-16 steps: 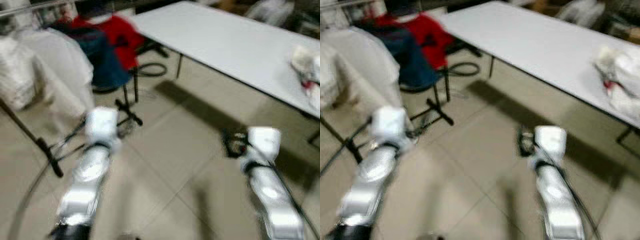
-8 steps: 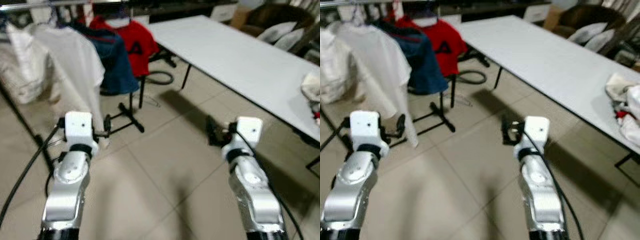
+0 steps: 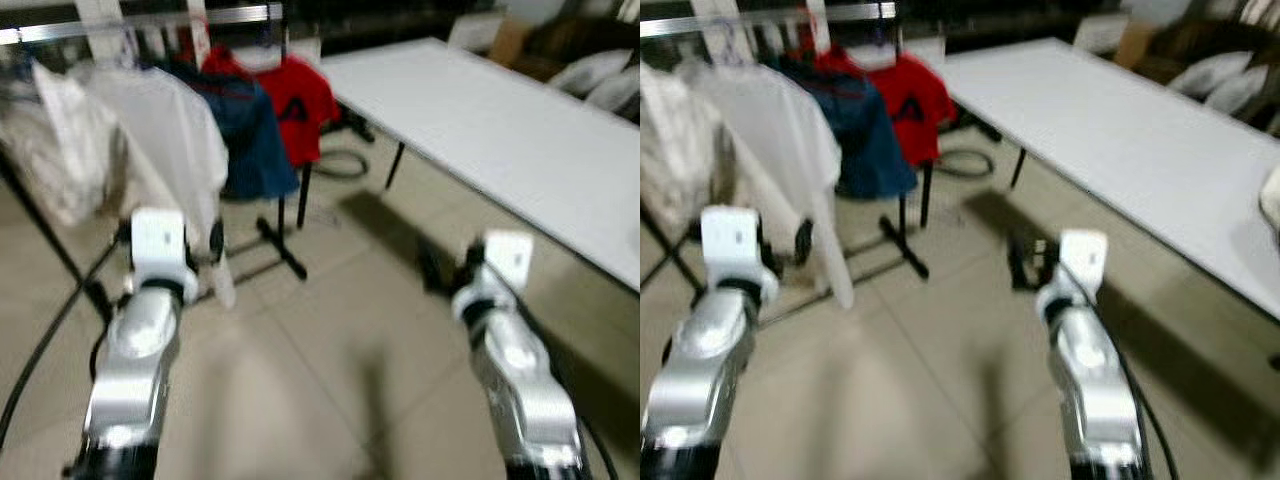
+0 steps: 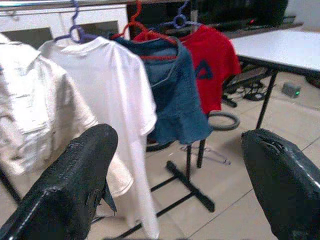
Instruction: Hang hanger
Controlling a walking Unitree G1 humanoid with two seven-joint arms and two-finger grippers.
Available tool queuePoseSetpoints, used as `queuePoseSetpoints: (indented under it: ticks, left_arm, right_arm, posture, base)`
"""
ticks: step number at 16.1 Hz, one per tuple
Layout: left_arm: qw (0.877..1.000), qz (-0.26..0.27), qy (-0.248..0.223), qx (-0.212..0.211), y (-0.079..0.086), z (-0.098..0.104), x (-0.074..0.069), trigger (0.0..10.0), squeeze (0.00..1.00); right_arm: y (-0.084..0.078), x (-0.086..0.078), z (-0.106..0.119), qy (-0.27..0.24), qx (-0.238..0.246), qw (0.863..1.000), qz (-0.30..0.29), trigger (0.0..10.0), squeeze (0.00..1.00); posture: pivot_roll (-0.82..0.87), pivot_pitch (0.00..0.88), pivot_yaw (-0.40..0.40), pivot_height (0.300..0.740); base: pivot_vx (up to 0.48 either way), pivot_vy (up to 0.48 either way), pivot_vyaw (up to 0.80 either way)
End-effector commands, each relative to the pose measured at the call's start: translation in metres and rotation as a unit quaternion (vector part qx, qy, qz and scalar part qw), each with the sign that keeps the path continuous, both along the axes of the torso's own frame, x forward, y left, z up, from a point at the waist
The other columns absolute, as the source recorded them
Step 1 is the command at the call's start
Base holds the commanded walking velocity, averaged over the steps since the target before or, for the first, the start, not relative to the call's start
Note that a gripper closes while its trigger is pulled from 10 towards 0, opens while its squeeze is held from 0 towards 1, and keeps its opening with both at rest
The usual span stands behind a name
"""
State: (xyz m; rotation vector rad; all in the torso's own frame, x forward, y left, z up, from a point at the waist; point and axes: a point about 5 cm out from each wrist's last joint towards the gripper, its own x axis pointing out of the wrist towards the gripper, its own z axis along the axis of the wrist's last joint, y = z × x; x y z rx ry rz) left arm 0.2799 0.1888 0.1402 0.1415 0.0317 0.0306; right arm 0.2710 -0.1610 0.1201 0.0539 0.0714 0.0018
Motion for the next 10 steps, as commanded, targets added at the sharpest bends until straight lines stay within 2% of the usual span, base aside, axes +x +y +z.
queuePoseSetpoints:
  ticks: [1,7,10]
  left_arm:
    - [1.0,-0.023,0.0,-0.001,-0.0117,0.0011,0.0027,10.0,1.0]
    - [0.999,-0.037,0.006,0.003,-0.0146,-0.0013,0.0068,10.0,1.0]
    - [0.999,-0.046,0.007,0.011,-0.0156,-0.0009,0.0062,10.0,1.0]
  right_arm:
    - [-0.0068,-0.0002,-0.0059,0.014,0.002,1.0,-0.016,10.0,0.0]
    - [-0.0058,-0.0014,-0.0082,0.014,-0.013,1.0,-0.018,10.0,0.0]
    - [-0.002,-0.003,-0.0075,0.009,-0.022,1.0,0.0,10.0,0.0]
  posture:
    - [0.02,0.0,-0.047,0.74]
    - [0.01,0.0,-0.012,0.74]
    - [0.01,0.0,0.0,0.74]
  base:
    - [0.371,0.0,0.0]
    - [0.355,0.0,0.0]
    - [0.344,0.0,0.69]
